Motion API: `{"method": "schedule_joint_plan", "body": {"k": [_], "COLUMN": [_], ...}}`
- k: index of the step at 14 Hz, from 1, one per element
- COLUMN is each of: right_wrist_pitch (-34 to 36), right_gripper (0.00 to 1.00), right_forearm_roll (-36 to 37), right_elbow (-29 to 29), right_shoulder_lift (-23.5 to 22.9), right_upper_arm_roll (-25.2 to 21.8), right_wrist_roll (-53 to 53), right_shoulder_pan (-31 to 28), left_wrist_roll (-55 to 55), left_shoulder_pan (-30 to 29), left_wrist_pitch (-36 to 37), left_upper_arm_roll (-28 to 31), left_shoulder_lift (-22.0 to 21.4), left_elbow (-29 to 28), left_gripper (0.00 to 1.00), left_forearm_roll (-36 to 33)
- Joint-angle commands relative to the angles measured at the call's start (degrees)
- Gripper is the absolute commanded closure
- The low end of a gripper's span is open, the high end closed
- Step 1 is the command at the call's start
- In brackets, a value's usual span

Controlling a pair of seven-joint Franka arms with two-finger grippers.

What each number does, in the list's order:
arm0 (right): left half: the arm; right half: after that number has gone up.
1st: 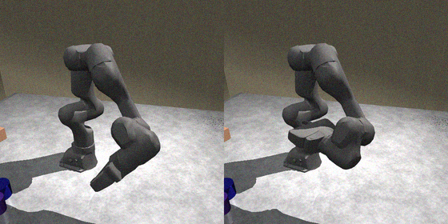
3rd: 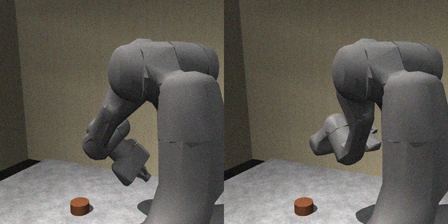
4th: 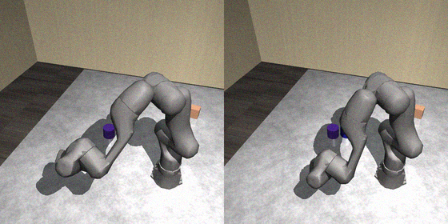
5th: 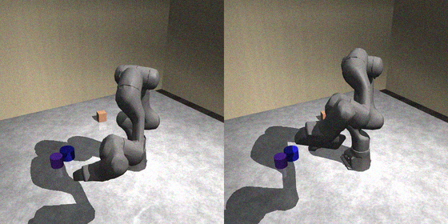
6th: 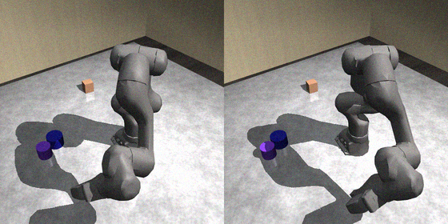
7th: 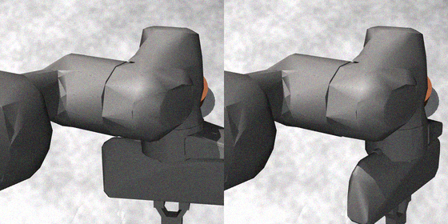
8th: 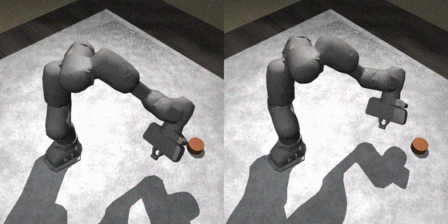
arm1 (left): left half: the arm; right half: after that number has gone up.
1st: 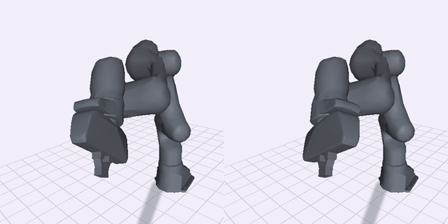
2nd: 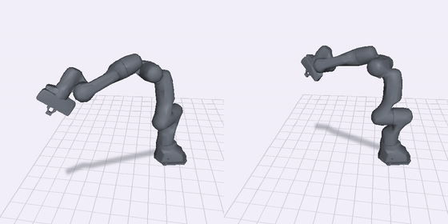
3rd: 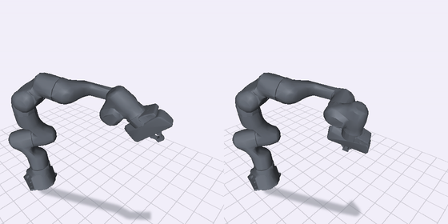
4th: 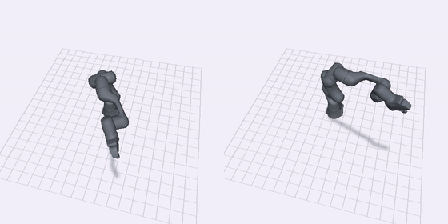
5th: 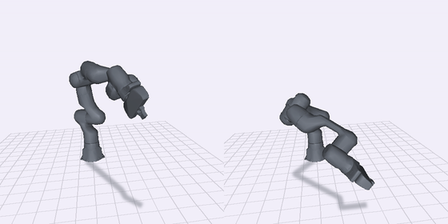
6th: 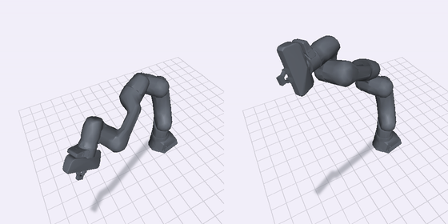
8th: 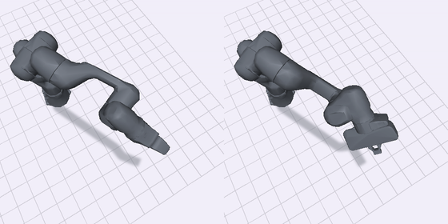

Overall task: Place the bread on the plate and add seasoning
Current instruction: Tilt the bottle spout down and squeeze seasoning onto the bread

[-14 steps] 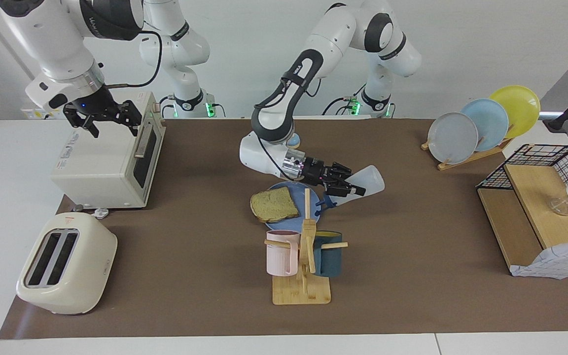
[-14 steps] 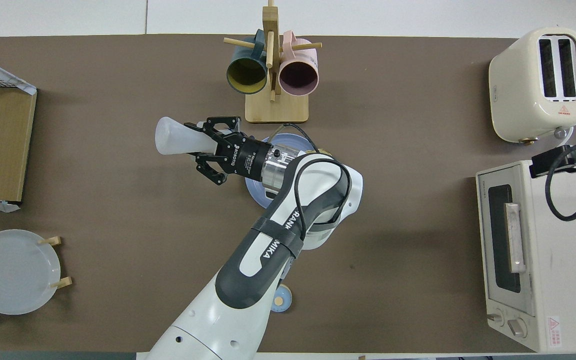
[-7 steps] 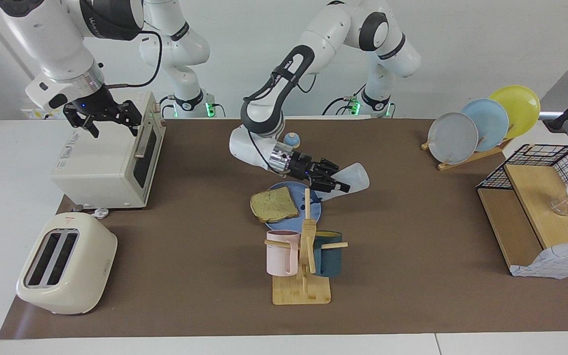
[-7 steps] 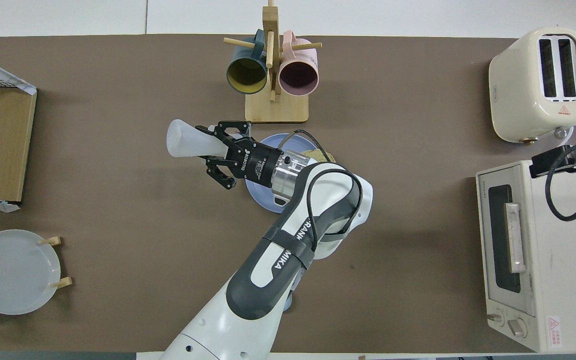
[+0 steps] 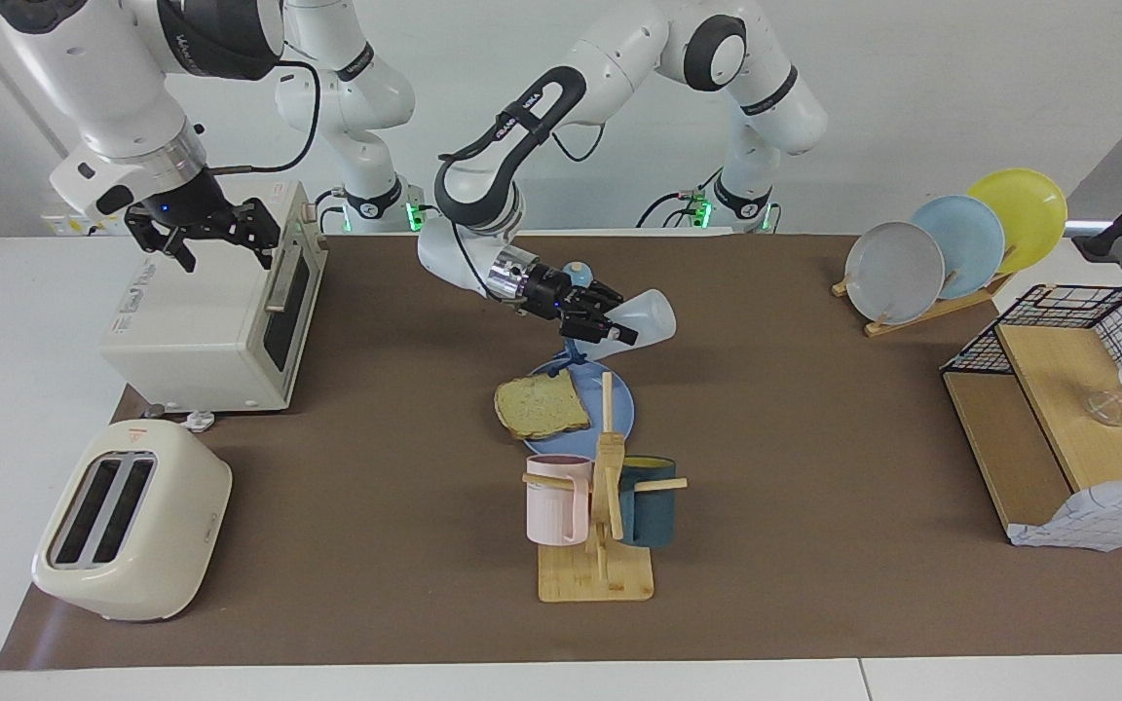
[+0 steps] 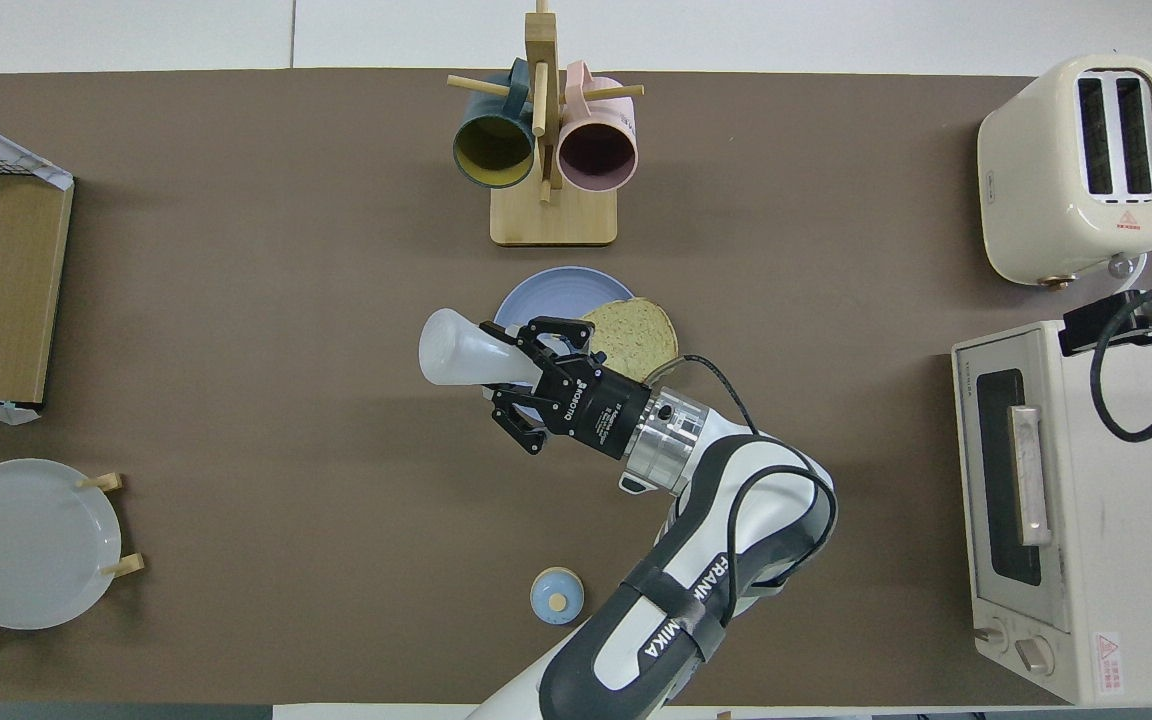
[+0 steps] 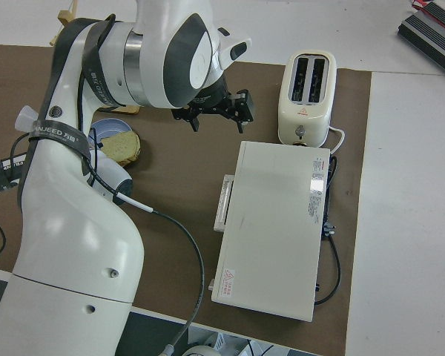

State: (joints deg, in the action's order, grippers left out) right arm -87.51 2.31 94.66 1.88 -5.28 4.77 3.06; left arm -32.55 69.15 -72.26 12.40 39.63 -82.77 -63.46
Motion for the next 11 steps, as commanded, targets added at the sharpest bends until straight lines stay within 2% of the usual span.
{"method": "schedule_joint_plan", "body": {"k": [1,4,7,11], "right_wrist_pitch": [0.3,0.3,0.3,0.3], "right_gripper": [0.0,0.0,0.0,0.0], "right_forearm_roll": [0.1,0.1,0.0,0.1], "right_elbow": [0.3,0.3,0.3,0.3], "right_shoulder_lift": [0.2,0.2,0.2,0.2], "right_upper_arm_roll": [-0.1,-0.1,-0.1,-0.1], "right_wrist_roll": [0.9,0.9,0.9,0.9], "right_shoulder_pan": [-0.3,-0.3,-0.3,-0.3], "left_wrist_roll": [-0.1,0.1,3.2,4.2], "left_shoulder_pan": [-3.7,-8.9,-12.3,-14.1], "left_wrist_pitch": [-1.1,-4.7,-6.5,-9.2], "left_upper_arm_roll": [0.3,0.3,0.3,0.3], "left_shoulder_lift": [0.1,0.3,-0.4,-6.7], "left_elbow": [0.6,-1.8,-2.4,-6.0], "left_gripper": [1.0,1.0,1.0,1.0], "left_forearm_roll": [0.1,-2.0,-1.0,1.5]}}
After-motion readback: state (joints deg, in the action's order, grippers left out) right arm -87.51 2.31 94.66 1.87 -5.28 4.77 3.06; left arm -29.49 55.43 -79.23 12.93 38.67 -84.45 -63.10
